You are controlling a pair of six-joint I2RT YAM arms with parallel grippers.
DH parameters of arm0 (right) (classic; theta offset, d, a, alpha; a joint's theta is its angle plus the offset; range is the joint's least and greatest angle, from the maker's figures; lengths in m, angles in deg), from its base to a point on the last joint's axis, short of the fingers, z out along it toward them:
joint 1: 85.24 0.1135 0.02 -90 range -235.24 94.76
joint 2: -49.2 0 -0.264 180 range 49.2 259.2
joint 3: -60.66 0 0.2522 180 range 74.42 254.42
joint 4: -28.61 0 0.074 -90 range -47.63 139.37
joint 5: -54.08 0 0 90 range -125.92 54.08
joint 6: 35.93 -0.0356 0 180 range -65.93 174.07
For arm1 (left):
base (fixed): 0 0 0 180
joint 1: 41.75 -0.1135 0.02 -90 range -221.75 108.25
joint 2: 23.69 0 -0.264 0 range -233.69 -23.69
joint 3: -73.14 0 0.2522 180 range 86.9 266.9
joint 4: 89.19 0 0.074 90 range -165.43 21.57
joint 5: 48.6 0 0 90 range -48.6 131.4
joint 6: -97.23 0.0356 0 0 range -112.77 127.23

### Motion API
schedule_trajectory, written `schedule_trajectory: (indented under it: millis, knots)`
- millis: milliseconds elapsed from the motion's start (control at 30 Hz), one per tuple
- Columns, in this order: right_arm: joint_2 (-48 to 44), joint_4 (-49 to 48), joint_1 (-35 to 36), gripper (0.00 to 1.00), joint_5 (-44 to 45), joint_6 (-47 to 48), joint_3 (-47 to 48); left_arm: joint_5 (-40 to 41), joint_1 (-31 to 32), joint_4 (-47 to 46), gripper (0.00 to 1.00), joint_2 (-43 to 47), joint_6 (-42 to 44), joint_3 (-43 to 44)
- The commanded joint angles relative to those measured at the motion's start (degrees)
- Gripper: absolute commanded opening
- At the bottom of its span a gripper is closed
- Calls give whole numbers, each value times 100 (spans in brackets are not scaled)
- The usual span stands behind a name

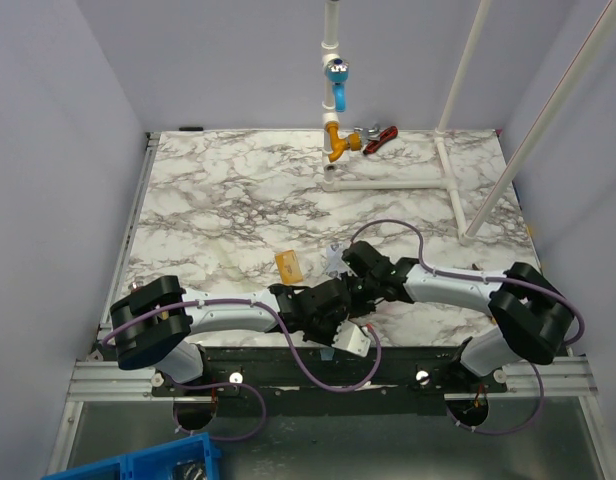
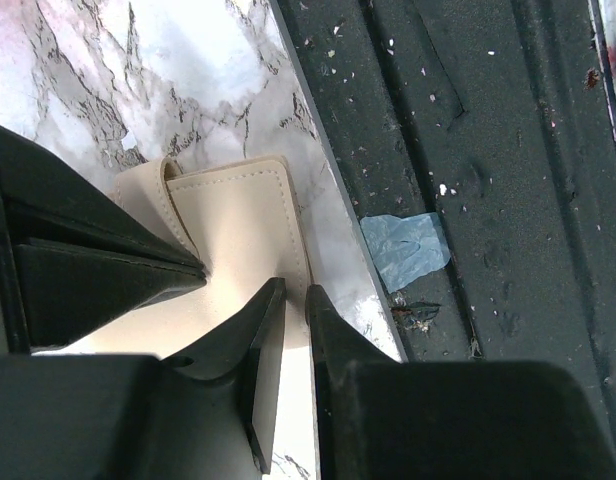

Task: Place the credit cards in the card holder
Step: Close the card holder at the center of the board.

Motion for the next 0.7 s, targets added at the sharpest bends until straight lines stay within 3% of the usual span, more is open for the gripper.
schedule_trajectory:
  millis: [0, 233, 400, 667]
  knots:
    - [53, 79, 7, 1, 125, -81, -416, 109, 5, 260, 16, 27, 34, 56]
    - [-12, -136, -122, 1, -26, -132, -790, 148, -22, 263, 16, 58, 36, 74]
    - [-61, -280, -259, 1, -91, -194, -1117, 103, -130, 402, 26, 171, 44, 116]
    - [6, -678, -591, 1, -368, -163, -1638, 21, -308, 424, 29, 271, 29, 120]
